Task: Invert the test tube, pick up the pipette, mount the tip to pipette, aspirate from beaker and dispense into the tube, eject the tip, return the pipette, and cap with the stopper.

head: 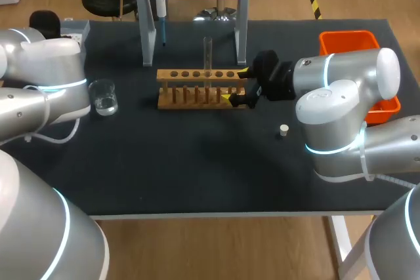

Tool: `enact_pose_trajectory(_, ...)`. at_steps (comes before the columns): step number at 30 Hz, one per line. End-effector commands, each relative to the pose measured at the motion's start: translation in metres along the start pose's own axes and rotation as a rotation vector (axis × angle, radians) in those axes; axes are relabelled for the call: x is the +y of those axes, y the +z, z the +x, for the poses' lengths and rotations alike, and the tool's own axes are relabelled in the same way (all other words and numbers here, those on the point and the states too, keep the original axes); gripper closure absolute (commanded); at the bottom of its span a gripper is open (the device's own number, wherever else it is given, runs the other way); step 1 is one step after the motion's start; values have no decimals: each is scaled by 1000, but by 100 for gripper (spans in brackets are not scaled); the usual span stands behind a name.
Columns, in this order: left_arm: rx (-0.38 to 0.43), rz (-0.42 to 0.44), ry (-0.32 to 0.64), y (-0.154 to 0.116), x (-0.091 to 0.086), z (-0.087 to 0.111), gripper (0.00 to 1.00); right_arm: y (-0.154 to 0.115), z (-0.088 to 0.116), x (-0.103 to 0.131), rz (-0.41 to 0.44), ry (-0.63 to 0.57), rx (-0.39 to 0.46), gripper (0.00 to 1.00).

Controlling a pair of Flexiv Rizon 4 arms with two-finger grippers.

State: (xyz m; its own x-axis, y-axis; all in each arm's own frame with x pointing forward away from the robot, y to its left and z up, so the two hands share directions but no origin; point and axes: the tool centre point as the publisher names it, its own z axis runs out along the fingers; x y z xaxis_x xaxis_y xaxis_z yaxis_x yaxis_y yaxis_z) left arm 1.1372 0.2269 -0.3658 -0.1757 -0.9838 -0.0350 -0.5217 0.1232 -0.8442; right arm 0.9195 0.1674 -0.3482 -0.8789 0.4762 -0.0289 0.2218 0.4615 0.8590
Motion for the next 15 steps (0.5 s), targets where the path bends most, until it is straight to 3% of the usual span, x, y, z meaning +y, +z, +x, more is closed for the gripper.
enact_pose_trajectory(1,-4,6,3,0,-2,-1,100,-1,-1,0,2,0,3,0)
enact_pose_trajectory(15,-20,20,18,-5,-14,-3,100,-1,-1,0,2,0,3,0)
